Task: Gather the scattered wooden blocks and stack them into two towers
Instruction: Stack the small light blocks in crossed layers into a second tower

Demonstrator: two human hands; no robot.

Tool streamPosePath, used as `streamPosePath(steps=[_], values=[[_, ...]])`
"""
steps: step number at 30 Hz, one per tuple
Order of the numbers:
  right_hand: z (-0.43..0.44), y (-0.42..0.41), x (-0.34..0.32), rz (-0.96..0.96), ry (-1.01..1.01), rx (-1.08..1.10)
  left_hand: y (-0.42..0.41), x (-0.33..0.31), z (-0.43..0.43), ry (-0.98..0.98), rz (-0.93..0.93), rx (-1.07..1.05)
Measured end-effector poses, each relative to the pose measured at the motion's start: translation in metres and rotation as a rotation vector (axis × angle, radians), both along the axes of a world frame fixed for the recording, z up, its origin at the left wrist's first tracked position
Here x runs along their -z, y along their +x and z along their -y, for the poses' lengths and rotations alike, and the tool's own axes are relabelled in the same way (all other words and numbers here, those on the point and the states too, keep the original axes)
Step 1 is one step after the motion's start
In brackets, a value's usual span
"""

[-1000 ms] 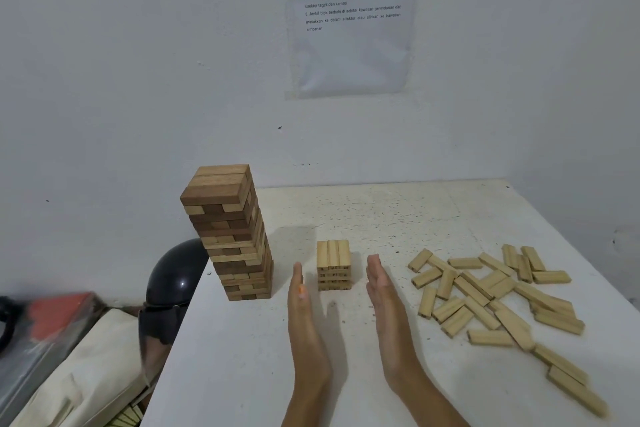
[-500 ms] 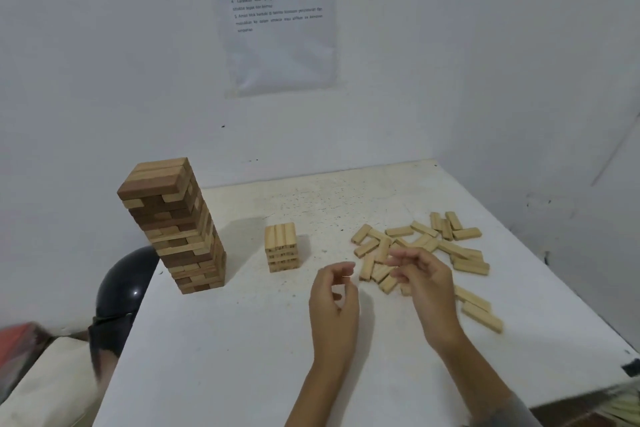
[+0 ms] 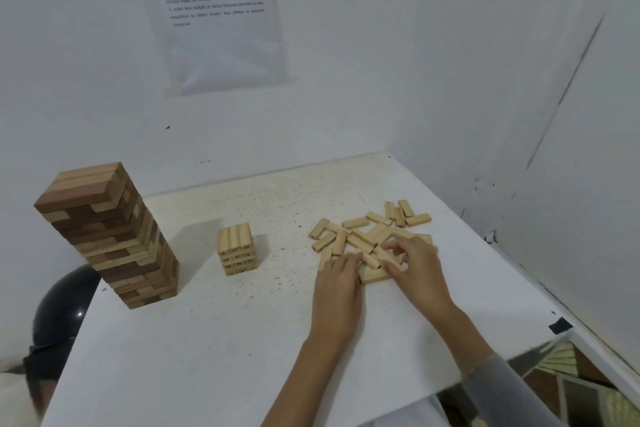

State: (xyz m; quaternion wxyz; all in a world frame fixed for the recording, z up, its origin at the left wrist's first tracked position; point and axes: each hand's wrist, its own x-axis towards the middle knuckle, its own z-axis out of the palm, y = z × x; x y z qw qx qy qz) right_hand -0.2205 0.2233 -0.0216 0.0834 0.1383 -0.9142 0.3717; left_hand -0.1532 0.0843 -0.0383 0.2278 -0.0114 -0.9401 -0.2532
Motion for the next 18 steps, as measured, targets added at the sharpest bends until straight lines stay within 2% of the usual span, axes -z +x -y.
streamPosePath(steps=[3, 8, 10, 14, 18], values=[[0.0, -0.004, -0.003, 0.048, -0.035, -0.029, -0.001, 0.003, 0.002, -0.031, -0.012, 0.02], [0.001, -0.003, 0.0, 0.056, -0.03, -0.028, 0.004, 0.001, 0.003, 0.033, 0.038, 0.022], [0.001, -0.001, -0.001, 0.056, -0.088, -0.02, 0.004, -0.001, 0.004, 0.031, 0.042, 0.013], [-0.001, 0.004, -0.006, 0.117, -0.372, 0.011, -0.001, -0.004, 0.006, -0.151, 0.076, 0.027], [-0.009, 0.001, -0.009, 0.12, -0.484, 0.018, -0.008, -0.009, 0.004, -0.306, 0.099, -0.019]])
